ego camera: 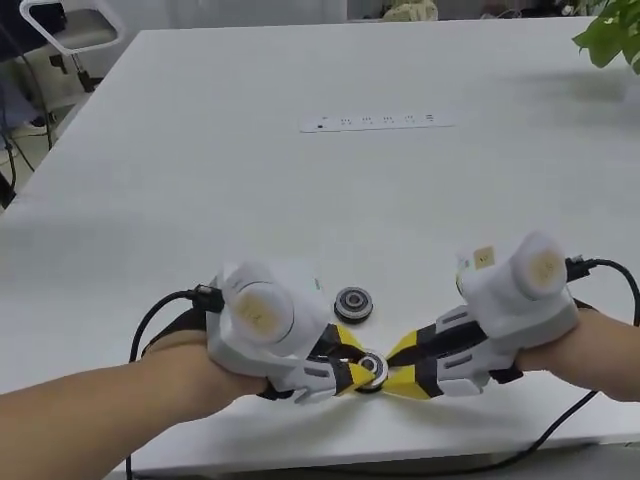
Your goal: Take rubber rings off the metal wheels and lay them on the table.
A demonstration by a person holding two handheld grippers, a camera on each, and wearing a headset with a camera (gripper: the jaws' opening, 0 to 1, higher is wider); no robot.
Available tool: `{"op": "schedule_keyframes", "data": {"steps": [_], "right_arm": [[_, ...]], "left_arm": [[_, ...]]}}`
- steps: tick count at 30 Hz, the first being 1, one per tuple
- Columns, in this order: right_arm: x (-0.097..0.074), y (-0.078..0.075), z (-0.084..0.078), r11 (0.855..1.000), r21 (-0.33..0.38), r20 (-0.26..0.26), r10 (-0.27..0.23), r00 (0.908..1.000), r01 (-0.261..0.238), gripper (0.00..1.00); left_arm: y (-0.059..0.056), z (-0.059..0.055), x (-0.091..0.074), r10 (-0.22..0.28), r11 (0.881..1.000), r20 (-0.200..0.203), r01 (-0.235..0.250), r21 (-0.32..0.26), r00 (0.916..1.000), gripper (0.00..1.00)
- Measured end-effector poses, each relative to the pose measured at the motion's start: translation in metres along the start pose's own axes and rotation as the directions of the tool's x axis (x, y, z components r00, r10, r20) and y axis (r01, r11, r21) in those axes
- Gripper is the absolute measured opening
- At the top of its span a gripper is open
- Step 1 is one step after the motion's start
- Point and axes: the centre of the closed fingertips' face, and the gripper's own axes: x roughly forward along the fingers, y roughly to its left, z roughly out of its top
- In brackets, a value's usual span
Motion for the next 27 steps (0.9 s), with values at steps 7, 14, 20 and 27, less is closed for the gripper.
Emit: {"op": "schedule_keyframes", "data": {"steps": [7,14,20,27], "right_arm": [[0.0000,0.0002,0.0005,1.000,0.011,0.014,0.009,0.9999,-0.009,0.11],[-0.0020,-0.0074,-0.0038,0.998,0.067,0.013,-0.021,0.9997,0.020,0.00],[-0.0010,-0.0037,-0.0022,0.996,0.084,0.021,0.001,0.9998,-0.003,0.00],[-0.0007,-0.0059,-0.0022,0.993,0.120,0.017,-0.010,0.9998,0.008,0.00]], "left_arm": [[0.0001,-0.0002,-0.0002,0.001,1.000,0.002,-0.001,-0.004,1.0000,0.08],[0.0001,-0.0003,-0.0001,-0.001,1.000,0.009,0.002,-0.010,1.0000,0.08],[-0.0001,-0.0001,0.0003,0.003,1.000,0.008,-0.003,-0.003,1.0000,0.08],[-0.0001,-0.0002,0.0006,0.008,1.000,-0.003,-0.008,0.007,1.0000,0.08]]}}
